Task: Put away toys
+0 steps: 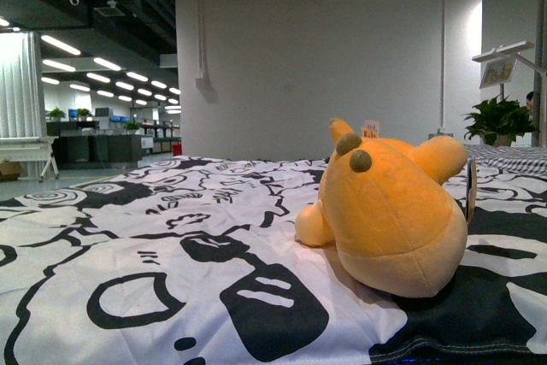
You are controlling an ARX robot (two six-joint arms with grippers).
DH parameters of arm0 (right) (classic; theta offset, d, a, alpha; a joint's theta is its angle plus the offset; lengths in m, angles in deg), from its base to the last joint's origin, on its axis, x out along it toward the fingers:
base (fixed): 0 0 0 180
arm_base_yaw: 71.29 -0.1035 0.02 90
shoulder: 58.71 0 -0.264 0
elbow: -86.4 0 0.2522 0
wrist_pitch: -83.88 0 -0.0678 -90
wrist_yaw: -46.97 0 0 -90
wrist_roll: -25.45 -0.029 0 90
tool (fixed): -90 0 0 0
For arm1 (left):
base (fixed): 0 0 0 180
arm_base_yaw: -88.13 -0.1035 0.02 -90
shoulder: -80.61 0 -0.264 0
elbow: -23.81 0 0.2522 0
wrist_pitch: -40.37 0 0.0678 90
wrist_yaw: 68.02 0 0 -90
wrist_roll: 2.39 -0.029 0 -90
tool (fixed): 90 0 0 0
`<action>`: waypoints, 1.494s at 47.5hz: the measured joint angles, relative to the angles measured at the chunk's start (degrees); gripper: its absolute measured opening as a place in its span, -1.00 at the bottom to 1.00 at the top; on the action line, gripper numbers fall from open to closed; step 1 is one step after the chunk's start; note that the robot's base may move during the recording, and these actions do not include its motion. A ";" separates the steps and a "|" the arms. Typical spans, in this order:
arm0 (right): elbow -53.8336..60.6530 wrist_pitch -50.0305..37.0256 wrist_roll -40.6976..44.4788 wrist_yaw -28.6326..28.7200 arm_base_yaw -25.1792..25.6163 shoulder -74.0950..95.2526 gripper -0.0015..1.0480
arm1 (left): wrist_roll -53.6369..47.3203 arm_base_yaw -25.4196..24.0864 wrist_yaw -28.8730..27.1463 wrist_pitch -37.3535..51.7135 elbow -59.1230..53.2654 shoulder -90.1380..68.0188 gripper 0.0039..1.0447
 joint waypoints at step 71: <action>-47.28 -4.15 23.26 -38.03 -37.81 60.00 0.99 | 0.00 0.00 0.00 0.00 0.00 0.00 0.89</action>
